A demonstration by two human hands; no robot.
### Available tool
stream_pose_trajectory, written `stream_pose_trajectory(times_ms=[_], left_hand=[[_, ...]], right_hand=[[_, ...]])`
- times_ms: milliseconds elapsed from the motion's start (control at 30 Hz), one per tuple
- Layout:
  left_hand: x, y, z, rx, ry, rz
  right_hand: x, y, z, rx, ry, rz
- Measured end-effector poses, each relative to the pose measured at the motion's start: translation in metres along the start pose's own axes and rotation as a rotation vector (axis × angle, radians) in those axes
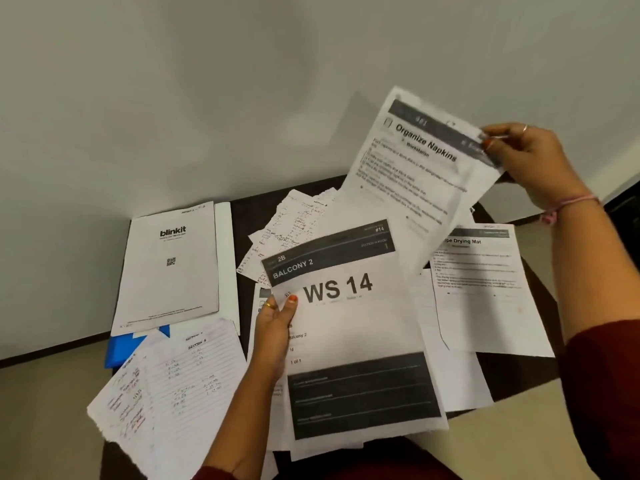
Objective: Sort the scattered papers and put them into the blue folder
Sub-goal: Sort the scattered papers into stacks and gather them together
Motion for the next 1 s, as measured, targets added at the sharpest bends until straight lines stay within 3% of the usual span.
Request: stream_pose_trajectory(times_ms=[467, 733, 1000], left_hand=[[-0.024, -0.019, 0.021, -0.036, -0.012, -0.034], [-0.037, -0.045, 0.014, -0.028, 0.123, -0.112], [-0.036, -0.052, 0.011, -0.074, 0.096, -0.055]], right_hand=[[0.103, 0.067, 0.084, 0.433, -0.552, -0.077], [0.143, 0.087, 0.117, 0.508, -0.701, -0.016], [0.157, 0.091, 0.122, 0.525, -0.761, -0.030]])
Point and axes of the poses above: each hand's wrist, its own z-axis away from the middle knuckle, its own x-axis out of the palm, y = z × x, the point moved 2 cm from there along -z, towards the middle knuckle, and after that the axes turned 3 degrees about y, right-handed, at the moved point
